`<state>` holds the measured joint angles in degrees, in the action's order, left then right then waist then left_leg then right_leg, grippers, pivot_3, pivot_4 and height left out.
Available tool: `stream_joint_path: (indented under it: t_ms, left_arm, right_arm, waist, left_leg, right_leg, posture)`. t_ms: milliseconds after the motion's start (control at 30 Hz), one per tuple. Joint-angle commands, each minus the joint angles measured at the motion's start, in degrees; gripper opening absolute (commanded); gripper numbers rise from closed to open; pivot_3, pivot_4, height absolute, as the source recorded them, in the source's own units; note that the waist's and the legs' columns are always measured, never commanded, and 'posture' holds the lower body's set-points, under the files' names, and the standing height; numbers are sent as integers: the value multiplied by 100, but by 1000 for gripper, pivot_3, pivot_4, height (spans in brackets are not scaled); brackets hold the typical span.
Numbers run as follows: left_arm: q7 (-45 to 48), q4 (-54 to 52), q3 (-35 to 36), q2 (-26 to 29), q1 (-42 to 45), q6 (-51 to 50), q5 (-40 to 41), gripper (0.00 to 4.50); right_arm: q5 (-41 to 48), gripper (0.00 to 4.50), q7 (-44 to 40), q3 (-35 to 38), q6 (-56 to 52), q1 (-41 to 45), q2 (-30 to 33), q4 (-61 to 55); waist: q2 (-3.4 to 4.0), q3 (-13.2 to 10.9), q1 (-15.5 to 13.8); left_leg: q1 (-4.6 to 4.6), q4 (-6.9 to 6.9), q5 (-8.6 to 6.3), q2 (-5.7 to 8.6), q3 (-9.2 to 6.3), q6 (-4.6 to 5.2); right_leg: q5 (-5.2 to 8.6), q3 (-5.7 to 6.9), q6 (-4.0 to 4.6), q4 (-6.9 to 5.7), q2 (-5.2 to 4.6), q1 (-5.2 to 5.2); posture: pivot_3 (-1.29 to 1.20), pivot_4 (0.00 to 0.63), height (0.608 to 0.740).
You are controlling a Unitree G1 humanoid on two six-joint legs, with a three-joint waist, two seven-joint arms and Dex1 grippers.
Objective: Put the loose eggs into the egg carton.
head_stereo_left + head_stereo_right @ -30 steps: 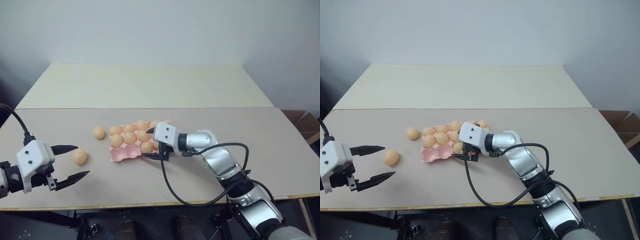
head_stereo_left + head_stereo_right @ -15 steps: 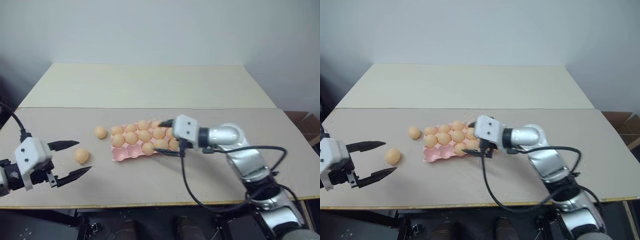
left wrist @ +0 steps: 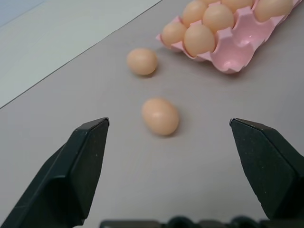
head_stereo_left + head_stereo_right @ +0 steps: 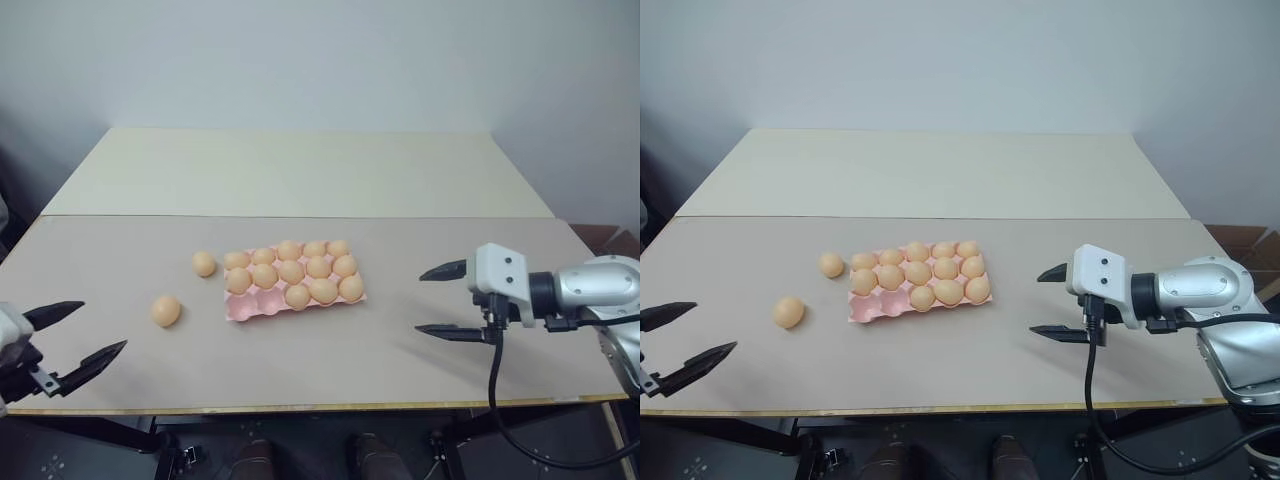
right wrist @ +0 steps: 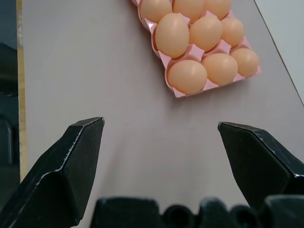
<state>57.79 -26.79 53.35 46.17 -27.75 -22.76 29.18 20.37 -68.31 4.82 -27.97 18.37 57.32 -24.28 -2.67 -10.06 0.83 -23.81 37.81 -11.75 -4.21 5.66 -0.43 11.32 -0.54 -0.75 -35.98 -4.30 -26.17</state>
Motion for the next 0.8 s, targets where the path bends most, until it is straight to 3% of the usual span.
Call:
stream_joint_path:
  t_ms: [33,367,800]
  left_arm:
    - [-140,40,161,-15,-1,-21,3,4419]
    - [-446,475,-378,127,428,-8,-117,4419]
    - [-1167,2080,-2738,162,2663,-123,-760,4419]
  right_arm:
    - [71,4450,53,206,23,-9,146,-87]
    - [108,4450,580,120,-215,92,-45,-246]
    - [150,4450,1168,109,-519,116,-167,-569]
  waist:
    - [0,0,0]
    - [0,0,-1]
    - [-3,1,-11]
  left_leg:
    - [0,0,0,0,-1,0]
    - [-6,-2,-1,2,-1,-1]
    - [-28,-1,24,10,-4,43]
  right_leg:
    - [0,0,0,0,0,0]
    - [1,-1,-2,4,0,-2]
    - [-3,-1,-4,3,0,-8]
  posture:
    - [0,150,740]
    - [0,150,740]
    - [0,150,740]
